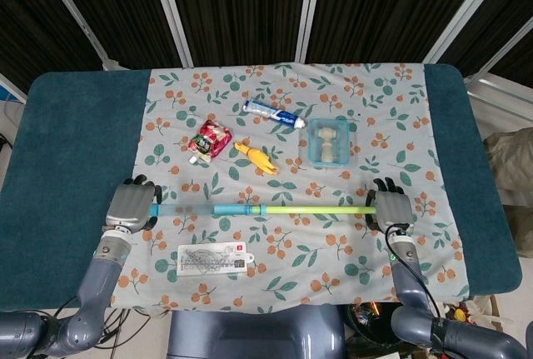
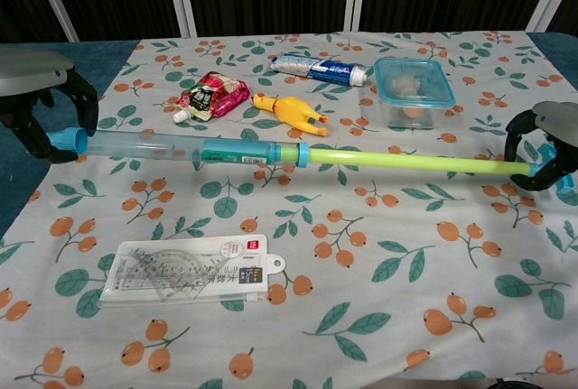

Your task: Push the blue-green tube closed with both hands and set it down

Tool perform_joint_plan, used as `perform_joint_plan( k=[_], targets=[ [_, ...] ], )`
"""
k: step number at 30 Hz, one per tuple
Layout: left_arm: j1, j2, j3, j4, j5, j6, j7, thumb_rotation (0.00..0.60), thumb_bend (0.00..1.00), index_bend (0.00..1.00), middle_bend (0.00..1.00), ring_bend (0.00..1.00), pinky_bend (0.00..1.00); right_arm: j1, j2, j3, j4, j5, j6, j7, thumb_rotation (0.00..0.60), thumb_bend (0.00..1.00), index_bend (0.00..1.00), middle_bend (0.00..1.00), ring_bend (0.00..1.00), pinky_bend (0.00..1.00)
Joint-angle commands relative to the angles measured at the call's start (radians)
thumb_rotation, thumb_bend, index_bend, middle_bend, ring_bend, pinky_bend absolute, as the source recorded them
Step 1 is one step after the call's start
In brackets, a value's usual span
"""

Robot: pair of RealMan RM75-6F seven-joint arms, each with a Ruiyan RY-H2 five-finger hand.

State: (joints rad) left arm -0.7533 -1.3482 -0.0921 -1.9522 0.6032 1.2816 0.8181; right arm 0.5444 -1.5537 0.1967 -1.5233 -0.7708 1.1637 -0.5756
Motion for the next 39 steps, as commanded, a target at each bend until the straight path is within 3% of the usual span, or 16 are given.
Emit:
perform_joint_plan(
  k=[1,39],
  targets=[
    [0.0,0.001,0.0,-0.003,0.0,0.002,0.001,0.6,0.31,0.54,0.36,0.15,0.24,0.0,0.002,0.0,-0.005,-0.002,0.001,0.0,0.6,0.47,0.64,0.12,0.06,0.17],
    [0.002,0.012,-0.001,-0.02,0.011,0.009,-0.007,0.6,0.31,0.54,0.36,0.15,0.24,-0.001,0.014,-0.002,-0.042,-0.005,0.028,-0.016,0.6,0.47,0.66,0.12,0.06,0.17]
  ],
)
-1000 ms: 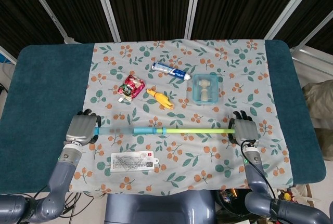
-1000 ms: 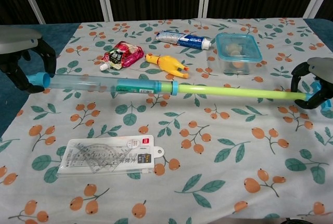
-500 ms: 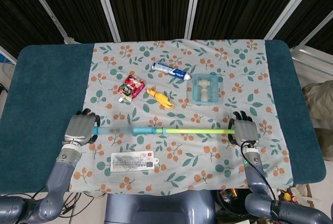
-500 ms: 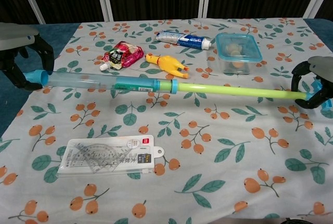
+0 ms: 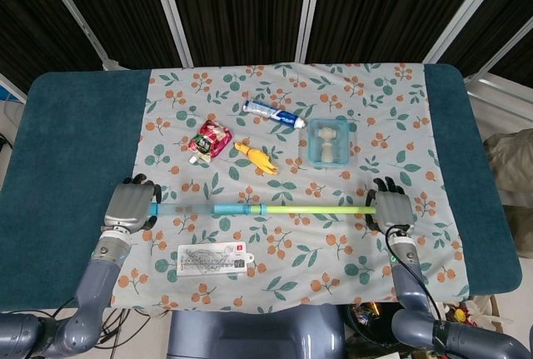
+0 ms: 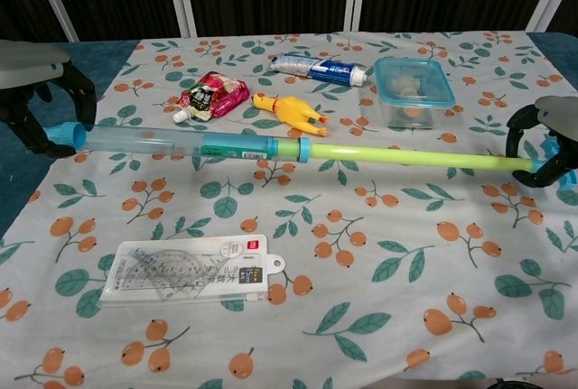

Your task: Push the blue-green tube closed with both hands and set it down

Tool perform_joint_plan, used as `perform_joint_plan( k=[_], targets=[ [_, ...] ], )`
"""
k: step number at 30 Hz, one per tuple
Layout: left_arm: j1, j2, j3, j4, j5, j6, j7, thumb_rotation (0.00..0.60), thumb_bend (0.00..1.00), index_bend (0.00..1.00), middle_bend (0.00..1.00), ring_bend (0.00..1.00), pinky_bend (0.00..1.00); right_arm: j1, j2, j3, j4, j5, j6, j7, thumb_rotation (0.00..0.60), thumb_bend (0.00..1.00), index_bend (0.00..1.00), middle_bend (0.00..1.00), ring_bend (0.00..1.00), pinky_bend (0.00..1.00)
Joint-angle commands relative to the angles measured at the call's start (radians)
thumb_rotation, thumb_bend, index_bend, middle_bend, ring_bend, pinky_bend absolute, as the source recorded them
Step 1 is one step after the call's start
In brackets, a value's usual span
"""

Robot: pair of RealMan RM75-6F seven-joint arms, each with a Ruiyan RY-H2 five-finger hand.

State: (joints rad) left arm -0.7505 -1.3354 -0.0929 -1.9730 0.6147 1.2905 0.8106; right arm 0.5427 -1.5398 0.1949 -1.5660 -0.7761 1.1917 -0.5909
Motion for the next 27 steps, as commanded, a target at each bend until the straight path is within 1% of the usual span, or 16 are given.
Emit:
perform_joint_plan(
  k=[1,9,27],
  targets=[
    [-0.001,-0.001,0.0,0.0,-0.001,-0.001,0.0,0.6,0.31,0.54,0.36,0.15,0.24,0.0,0.0,0.0,0.001,0.001,0.0,0.0,0.6,0.47,0.67,0.12,0.06,0.17],
    [-0.006,-0.012,-0.002,-0.004,-0.002,0.0,0.004,0.6,0.31,0.54,0.36,0.15,0.24,0.005,-0.004,-0.002,-0.02,-0.017,0.0,0.004,0.6,0.47,0.69,0.13,0.06,0.17],
    [-0.044,-0.066,-0.029,-0.041,-0.025,0.034,0.055,0.6,0.31,0.54,0.36,0.15,0.24,0.035,-0.024,0.013,-0.083,-0.038,0.019,-0.026,0.6,0.48,0.71,0.14,0.06,0.17]
  ],
)
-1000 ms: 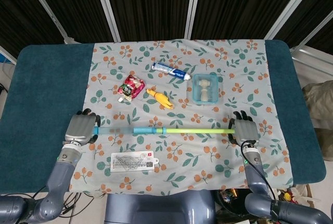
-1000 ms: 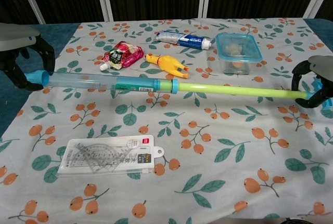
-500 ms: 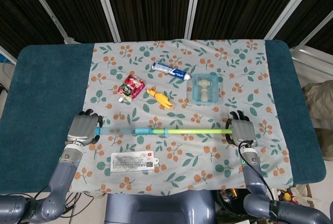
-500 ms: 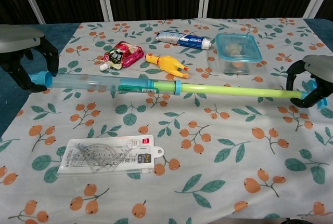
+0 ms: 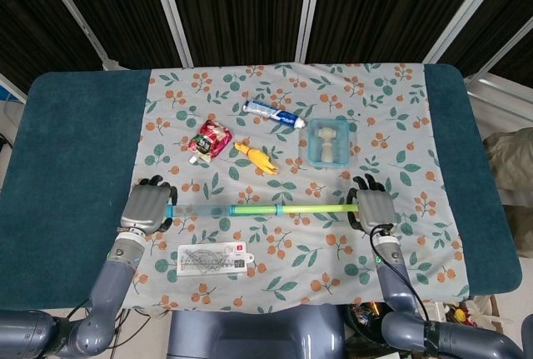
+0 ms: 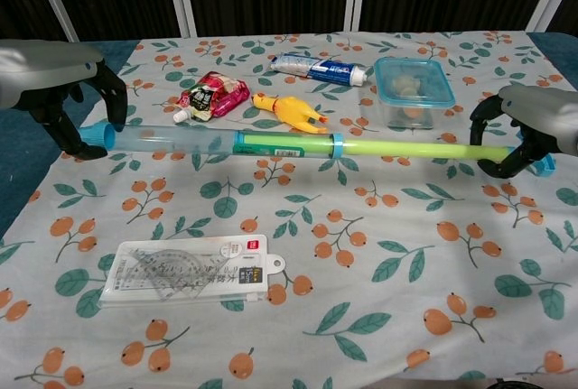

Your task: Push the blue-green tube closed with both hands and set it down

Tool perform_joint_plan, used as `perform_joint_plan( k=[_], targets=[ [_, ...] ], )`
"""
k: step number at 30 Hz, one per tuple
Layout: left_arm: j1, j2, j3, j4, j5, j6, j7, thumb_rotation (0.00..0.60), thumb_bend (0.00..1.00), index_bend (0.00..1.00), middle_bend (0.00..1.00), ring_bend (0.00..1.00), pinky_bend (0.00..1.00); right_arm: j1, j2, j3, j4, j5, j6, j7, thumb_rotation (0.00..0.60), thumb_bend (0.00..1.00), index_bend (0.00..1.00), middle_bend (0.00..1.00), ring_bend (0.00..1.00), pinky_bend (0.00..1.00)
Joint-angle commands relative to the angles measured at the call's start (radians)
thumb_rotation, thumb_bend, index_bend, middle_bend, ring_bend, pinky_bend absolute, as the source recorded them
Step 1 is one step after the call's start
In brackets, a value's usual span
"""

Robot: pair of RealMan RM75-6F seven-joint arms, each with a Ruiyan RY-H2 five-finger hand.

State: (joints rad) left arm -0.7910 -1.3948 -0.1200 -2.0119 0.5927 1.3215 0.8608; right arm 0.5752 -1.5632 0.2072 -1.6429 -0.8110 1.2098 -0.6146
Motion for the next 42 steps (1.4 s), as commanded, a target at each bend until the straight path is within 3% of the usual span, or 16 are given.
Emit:
perform_joint_plan(
  k=[1,42],
  targets=[
    [-0.006,-0.01,-0.003,-0.002,-0.004,0.004,0.007,0.6,0.31,0.54,0.36,0.15,0.24,0.004,-0.001,0.0,-0.009,-0.006,0.002,-0.003,0.6,0.48,0.71,0.14,0.06,0.17],
    [-0.077,-0.14,-0.04,0.031,-0.06,0.047,0.072,0.6,0.31,0.54,0.36,0.15,0.24,0.026,-0.022,-0.031,-0.088,-0.086,0.018,-0.009,0.6,0.49,0.75,0.16,0.06,0.17]
  ],
)
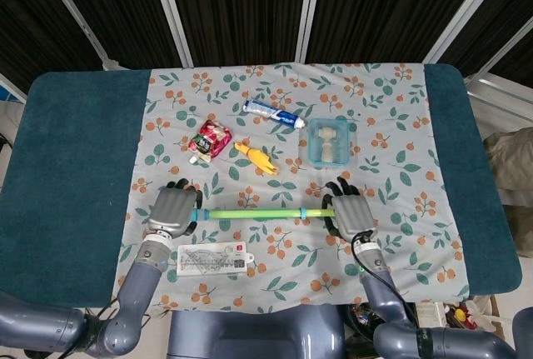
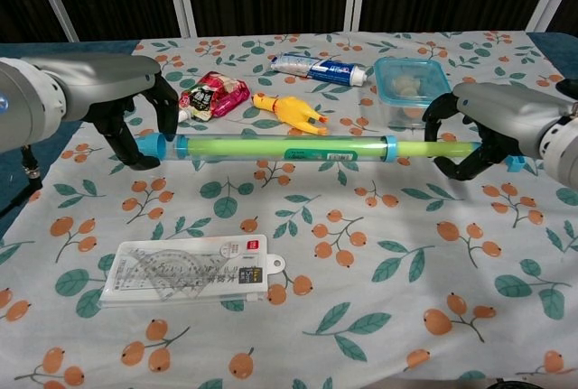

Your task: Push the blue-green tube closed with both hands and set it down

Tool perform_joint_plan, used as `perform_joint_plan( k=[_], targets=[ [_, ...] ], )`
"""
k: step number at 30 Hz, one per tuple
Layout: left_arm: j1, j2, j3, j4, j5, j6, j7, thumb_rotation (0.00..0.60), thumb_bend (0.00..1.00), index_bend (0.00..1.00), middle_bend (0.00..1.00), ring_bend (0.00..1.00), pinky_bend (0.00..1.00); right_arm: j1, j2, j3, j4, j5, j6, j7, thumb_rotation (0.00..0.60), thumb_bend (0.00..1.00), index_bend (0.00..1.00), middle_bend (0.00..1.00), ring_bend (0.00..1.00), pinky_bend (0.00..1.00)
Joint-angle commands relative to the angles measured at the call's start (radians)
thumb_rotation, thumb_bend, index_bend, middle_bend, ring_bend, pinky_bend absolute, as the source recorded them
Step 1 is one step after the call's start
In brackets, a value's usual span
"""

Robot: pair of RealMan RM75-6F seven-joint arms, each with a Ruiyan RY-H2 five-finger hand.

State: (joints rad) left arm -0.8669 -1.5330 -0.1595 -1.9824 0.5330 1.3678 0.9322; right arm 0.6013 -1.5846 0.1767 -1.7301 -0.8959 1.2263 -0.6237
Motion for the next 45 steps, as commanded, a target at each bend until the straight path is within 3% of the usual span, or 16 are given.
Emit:
perform_joint_plan(
  k=[1,19,21,25,29,31,34,40,45],
  targets=[
    [-0.002,-0.005,0.0,0.002,0.0,0.001,0.001,0.6,0.31,0.54,0.36,0.15,0.24,-0.001,0.0,-0.002,-0.002,-0.003,0.002,0.0,0.6,0.49,0.75,0.16,0.06,0.17],
    [-0.005,-0.037,0.003,0.014,0.002,0.01,0.001,0.6,0.31,0.52,0.36,0.15,0.24,-0.002,-0.007,-0.014,-0.017,-0.019,0.014,-0.013,0.6,0.49,0.75,0.16,0.06,0.17],
    [-0.005,-0.034,0.004,0.014,0.003,0.01,0.002,0.6,0.31,0.47,0.32,0.15,0.23,-0.003,-0.006,-0.013,-0.015,-0.013,0.013,-0.015,0.6,0.45,0.69,0.13,0.06,0.17],
    [-0.002,-0.017,0.01,0.011,0.007,0.011,0.005,0.6,0.21,0.33,0.22,0.12,0.17,-0.002,0.009,-0.012,-0.015,0.014,0.0,-0.024,0.6,0.29,0.28,0.01,0.02,0.17],
    [0.011,0.018,0.017,0.0,0.008,0.007,-0.006,0.6,0.13,0.19,0.13,0.07,0.11,0.0,0.027,0.001,-0.015,0.061,-0.005,-0.038,0.6,0.2,0.04,0.0,0.0,0.17],
    [0.022,0.037,0.021,-0.004,0.01,0.005,-0.022,0.6,0.11,0.09,0.11,0.05,0.1,0.0,0.035,0.005,-0.016,0.075,-0.003,-0.041,0.6,0.18,0.0,0.0,0.0,0.17],
    [0.047,0.075,0.032,-0.014,0.023,-0.002,-0.057,0.6,0.11,0.03,0.1,0.04,0.09,-0.005,0.055,0.001,-0.018,0.075,0.005,-0.046,0.6,0.15,0.0,0.0,0.0,0.17],
    [0.13,0.174,0.073,-0.053,0.137,-0.008,-0.199,0.6,0.11,0.03,0.09,0.04,0.09,-0.048,0.125,-0.027,-0.037,0.033,0.033,-0.007,0.6,0.15,0.0,0.0,0.0,0.17],
    [0.24,0.29,0.159,-0.077,0.339,0.009,-0.356,0.6,0.11,0.03,0.09,0.04,0.08,-0.116,0.229,-0.076,-0.079,-0.061,0.062,0.083,0.6,0.14,0.0,0.0,0.0,0.17]
  ],
)
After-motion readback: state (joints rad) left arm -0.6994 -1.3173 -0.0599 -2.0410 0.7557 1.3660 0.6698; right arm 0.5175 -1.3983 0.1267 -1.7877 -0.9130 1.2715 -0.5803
